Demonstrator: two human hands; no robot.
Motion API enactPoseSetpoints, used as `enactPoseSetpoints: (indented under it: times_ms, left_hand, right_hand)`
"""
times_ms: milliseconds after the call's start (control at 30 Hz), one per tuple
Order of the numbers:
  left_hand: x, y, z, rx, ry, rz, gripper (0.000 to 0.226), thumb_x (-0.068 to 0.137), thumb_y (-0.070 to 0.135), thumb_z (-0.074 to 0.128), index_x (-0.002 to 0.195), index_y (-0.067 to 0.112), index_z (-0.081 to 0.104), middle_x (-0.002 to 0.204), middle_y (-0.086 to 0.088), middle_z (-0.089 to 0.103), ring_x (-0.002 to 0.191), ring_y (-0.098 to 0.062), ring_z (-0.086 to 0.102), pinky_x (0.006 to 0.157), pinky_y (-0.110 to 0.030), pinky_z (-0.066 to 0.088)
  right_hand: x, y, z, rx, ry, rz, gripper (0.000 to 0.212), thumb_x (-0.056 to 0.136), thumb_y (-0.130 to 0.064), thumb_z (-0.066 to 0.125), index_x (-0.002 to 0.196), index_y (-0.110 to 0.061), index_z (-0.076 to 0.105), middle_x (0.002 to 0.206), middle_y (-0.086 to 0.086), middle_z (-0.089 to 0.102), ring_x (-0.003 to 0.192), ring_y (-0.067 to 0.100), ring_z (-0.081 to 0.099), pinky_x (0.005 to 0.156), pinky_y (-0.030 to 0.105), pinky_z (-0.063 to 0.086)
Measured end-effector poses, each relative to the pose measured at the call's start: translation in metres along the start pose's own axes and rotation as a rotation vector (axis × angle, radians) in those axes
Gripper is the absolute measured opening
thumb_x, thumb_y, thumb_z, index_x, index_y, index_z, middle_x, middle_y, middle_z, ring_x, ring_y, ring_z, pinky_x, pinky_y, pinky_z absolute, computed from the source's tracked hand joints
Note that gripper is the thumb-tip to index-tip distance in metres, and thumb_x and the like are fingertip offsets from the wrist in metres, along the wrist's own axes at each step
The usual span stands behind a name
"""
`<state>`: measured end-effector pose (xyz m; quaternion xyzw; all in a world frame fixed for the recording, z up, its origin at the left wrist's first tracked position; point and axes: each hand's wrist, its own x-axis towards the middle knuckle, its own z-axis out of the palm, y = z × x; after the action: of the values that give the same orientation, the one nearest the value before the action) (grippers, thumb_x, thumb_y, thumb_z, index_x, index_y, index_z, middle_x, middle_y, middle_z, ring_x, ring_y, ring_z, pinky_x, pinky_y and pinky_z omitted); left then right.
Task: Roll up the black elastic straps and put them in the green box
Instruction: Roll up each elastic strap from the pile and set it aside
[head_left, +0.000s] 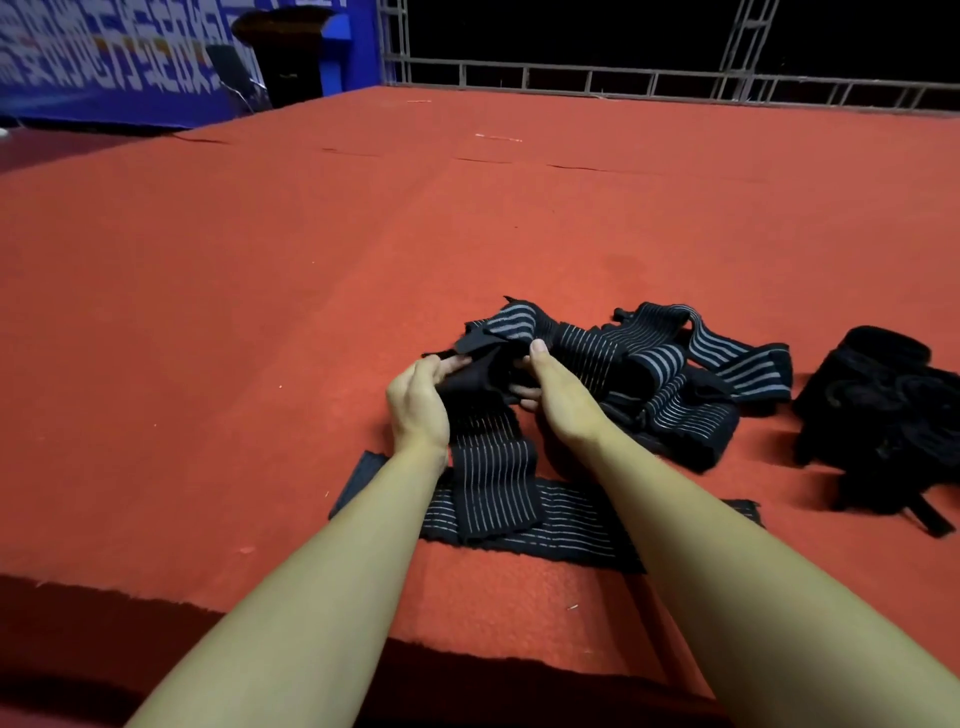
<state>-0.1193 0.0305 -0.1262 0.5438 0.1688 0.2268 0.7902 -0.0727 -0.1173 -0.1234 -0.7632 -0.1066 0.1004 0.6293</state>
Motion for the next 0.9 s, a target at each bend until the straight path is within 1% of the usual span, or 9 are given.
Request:
enactPoseSetpoints:
  times_ms: [67, 167, 267, 333, 400, 467, 567, 700, 900]
  left_hand:
    - [-0.002, -0.002, -0.001, 0.147, -0.086, 0.039, 0.037, 0.086, 0.031, 0.052, 0.067, 0.018, 0.081, 0.086, -0.011, 0.079, 0.090, -0.033, 0.072, 0.089, -0.050, 0.056]
    - [-0.002, -0.004, -0.001, 0.355, -0.155, 0.117, 0.041, 0.098, 0.033, 0.063, 0.063, 0.014, 0.075, 0.071, -0.004, 0.076, 0.063, -0.017, 0.061, 0.070, -0.032, 0.051]
    - [-0.003, -0.005, 0.004, 0.396, -0.188, 0.155, 0.029, 0.098, 0.031, 0.068, 0.084, 0.005, 0.064, 0.066, 0.001, 0.075, 0.040, -0.003, 0.038, 0.045, -0.021, 0.034]
    - [0.001, -0.007, 0.003, 0.370, -0.182, 0.153, 0.022, 0.096, 0.031, 0.071, 0.093, 0.012, 0.060, 0.063, 0.002, 0.071, 0.042, -0.006, 0.038, 0.045, -0.022, 0.032]
    - [0.003, -0.009, 0.002, 0.365, -0.163, 0.162, 0.021, 0.093, 0.031, 0.074, 0.103, 0.020, 0.060, 0.059, 0.006, 0.063, 0.050, -0.011, 0.044, 0.054, -0.026, 0.040]
    - [0.005, -0.011, 0.002, 0.375, -0.152, 0.171, 0.034, 0.090, 0.031, 0.078, 0.118, 0.029, 0.059, 0.060, 0.007, 0.052, 0.055, -0.009, 0.048, 0.063, -0.026, 0.048]
    - [0.006, -0.010, 0.002, 0.368, -0.185, 0.166, 0.045, 0.089, 0.031, 0.079, 0.131, 0.034, 0.061, 0.065, 0.003, 0.045, 0.058, -0.008, 0.046, 0.062, -0.019, 0.046]
    - [0.007, -0.013, 0.001, 0.437, -0.159, 0.186, 0.018, 0.087, 0.040, 0.080, 0.100, 0.028, 0.075, 0.078, 0.000, 0.063, 0.068, -0.007, 0.057, 0.068, -0.027, 0.051]
    - [0.013, -0.015, 0.002, 0.412, 0.052, 0.146, 0.029, 0.093, 0.051, 0.069, 0.081, 0.024, 0.070, 0.073, 0.000, 0.056, 0.064, -0.014, 0.051, 0.061, -0.036, 0.045]
  right_hand:
    - [-0.002, -0.002, 0.000, -0.005, 0.009, -0.018, 0.056, 0.103, -0.067, 0.031, 0.124, -0.023, 0.060, 0.129, -0.003, 0.063, 0.122, 0.017, 0.061, 0.110, 0.044, 0.047]
    - [-0.002, -0.002, -0.006, 0.012, -0.046, 0.018, 0.066, 0.089, -0.084, 0.040, 0.120, -0.033, 0.068, 0.121, -0.006, 0.071, 0.116, 0.015, 0.065, 0.102, 0.040, 0.049]
    - [-0.002, 0.000, -0.013, -0.088, -0.006, -0.027, 0.042, 0.090, -0.069, 0.060, 0.100, -0.032, 0.076, 0.097, -0.013, 0.075, 0.094, 0.007, 0.067, 0.091, 0.034, 0.051]
    - [-0.001, 0.005, -0.014, -0.161, -0.005, -0.053, 0.033, 0.090, -0.057, 0.070, 0.103, -0.028, 0.077, 0.099, -0.014, 0.076, 0.094, 0.001, 0.068, 0.091, 0.027, 0.050]
    - [-0.002, 0.007, -0.012, -0.218, -0.011, -0.074, 0.047, 0.084, -0.058, 0.076, 0.116, -0.024, 0.074, 0.113, -0.012, 0.075, 0.106, 0.000, 0.067, 0.097, 0.025, 0.050]
    - [-0.001, 0.009, -0.012, -0.230, 0.005, -0.074, 0.059, 0.080, -0.059, 0.079, 0.123, -0.020, 0.071, 0.118, -0.012, 0.072, 0.109, 0.001, 0.067, 0.096, 0.020, 0.051]
    - [0.000, 0.011, -0.014, -0.191, 0.023, -0.059, 0.050, 0.083, -0.042, 0.084, 0.123, -0.016, 0.070, 0.114, -0.012, 0.071, 0.101, -0.001, 0.067, 0.088, 0.013, 0.052]
    - [0.001, 0.015, -0.018, -0.029, 0.027, -0.051, 0.051, 0.079, -0.022, 0.089, 0.125, -0.011, 0.070, 0.118, 0.000, 0.074, 0.105, 0.010, 0.071, 0.095, 0.028, 0.056]
    - [-0.004, 0.016, -0.019, -0.017, 0.032, -0.125, 0.016, 0.085, -0.014, 0.083, 0.100, -0.017, 0.079, 0.099, -0.003, 0.077, 0.096, 0.008, 0.072, 0.091, 0.023, 0.055]
